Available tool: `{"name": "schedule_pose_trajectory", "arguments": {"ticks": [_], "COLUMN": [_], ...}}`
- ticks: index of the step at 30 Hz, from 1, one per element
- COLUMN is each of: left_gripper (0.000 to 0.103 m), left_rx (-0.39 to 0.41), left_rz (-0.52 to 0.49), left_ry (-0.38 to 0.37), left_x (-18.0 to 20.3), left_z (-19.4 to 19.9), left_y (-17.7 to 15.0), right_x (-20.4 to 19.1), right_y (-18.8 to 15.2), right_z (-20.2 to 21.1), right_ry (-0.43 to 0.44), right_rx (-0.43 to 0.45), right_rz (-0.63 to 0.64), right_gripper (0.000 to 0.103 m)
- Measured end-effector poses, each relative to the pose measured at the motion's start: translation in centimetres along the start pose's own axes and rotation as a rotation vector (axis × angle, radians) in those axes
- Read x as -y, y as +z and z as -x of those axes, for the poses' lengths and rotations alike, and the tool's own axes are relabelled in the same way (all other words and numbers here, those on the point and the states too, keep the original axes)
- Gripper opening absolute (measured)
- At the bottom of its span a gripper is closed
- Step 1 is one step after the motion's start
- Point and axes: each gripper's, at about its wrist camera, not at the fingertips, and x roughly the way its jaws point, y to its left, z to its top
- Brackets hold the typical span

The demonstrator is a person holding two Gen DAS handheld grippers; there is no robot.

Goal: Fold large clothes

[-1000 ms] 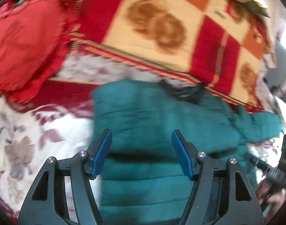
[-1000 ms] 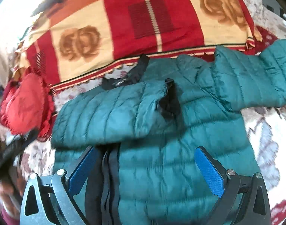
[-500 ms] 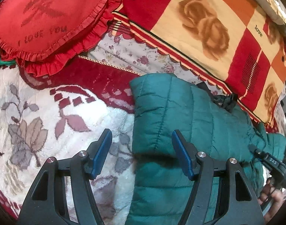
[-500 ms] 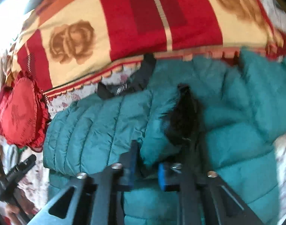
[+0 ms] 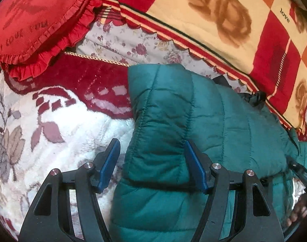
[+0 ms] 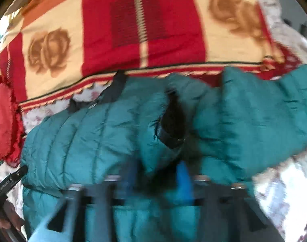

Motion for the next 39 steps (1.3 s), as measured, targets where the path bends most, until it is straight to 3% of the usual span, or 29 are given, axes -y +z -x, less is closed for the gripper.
{"name": "schedule_pose_trajectory", "arguments": {"ticks": [5, 9, 11, 15, 17, 28, 35, 39], "left_gripper": [0.066, 0.066, 0.068, 0.071, 0.072, 0.072, 0.072, 0.072], "left_rx": [-0.004, 0.003, 0.006, 0.007, 0.009, 0.023, 0.036, 0.039], "left_rz": [0.019, 0.012, 0.006, 0.0, -0.002, -0.01, -0.035, -0.047], "left_ry": [-0.007, 0.006, 0.016, 0.021, 0.02, 0.047, 0.072, 0.083], "left_x": [-0.1, 0.2, 0.3, 0.3, 0.3, 0.7, 1.1, 1.2], "left_z": [-0.4, -0.6, -0.7, -1.0, -1.0, -1.0, -0.9, -0.8], "left_y": [0.2, 0.1, 0.0, -0.1, -0.1, -0.3, -0.4, -0.6], "right_x": [-2.3, -6.5, -7.5, -6.2, -5.2, -5.9, -4.7, -4.6], "right_y": [0.3, 1.2, 1.1, 0.8, 0.7, -1.2, -1.9, -2.3], "right_z": [3.8, 2.6, 0.7, -3.5, -4.2, 2.3, -1.8, -1.4], "right_ry": [0.047, 0.1, 0.083, -0.011, 0.012, 0.046, -0.027, -0.042], "right_rx": [0.079, 0.053, 0.032, -0.053, -0.069, 0.023, -0.058, -0.065], "right_rz": [0.095, 0.228, 0.26, 0.215, 0.173, 0.197, 0.212, 0.218], "right_gripper": [0.053, 0.053, 0.052, 0.052, 0.051, 0.051, 0.051, 0.051]}}
